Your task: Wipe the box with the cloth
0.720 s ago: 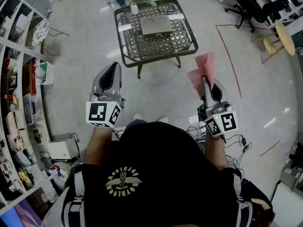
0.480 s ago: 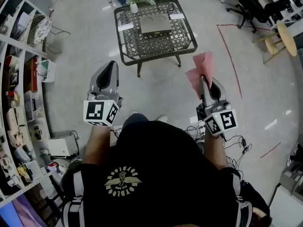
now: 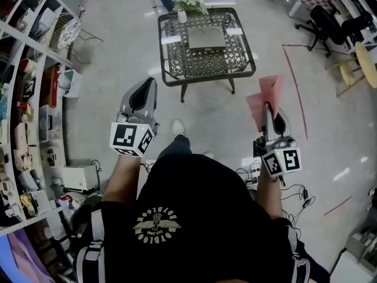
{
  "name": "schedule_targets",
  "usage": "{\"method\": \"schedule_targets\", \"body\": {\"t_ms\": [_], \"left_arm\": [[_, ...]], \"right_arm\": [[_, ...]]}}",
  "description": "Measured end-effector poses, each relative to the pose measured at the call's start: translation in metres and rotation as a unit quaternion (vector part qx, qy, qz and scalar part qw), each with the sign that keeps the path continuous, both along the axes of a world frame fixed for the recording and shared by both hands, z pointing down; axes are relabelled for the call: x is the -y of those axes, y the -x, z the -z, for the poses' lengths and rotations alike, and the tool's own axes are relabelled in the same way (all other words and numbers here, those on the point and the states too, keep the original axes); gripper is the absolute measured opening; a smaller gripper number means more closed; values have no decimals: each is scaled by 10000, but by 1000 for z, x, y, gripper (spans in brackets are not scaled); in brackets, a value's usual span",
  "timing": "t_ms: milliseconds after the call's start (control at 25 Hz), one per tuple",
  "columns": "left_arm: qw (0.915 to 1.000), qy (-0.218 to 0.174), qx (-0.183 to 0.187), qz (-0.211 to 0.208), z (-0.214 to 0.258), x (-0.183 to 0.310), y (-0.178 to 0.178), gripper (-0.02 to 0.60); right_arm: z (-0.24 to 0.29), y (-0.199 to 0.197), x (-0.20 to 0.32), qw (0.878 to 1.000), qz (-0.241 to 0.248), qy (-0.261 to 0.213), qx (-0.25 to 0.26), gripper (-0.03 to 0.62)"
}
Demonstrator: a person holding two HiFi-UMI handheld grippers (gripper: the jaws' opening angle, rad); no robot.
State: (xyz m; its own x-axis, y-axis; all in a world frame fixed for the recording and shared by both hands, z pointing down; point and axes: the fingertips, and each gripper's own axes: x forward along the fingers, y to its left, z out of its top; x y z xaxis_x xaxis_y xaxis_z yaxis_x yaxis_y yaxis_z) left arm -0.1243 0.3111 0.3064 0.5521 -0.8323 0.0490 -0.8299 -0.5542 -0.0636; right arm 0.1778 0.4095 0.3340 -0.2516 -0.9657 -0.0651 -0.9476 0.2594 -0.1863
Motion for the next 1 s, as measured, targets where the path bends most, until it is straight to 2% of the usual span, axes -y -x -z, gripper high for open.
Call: {"method": "schedule_targets", "body": {"t_ms": [400,640,1000], "left_arm": [[10000,-14,-35,-29,-7,40,16,0],[9998,150,-114,-57,-22,83,18,0],[9995,282,-167,-45,-30,168,40,0]], "right_arm": [[-4,23,43,9998,78,101,-143,17],[-9,31,89,9994,148,254,-177,17],[-14,54,176,9987,229,423,-192,17]]}}
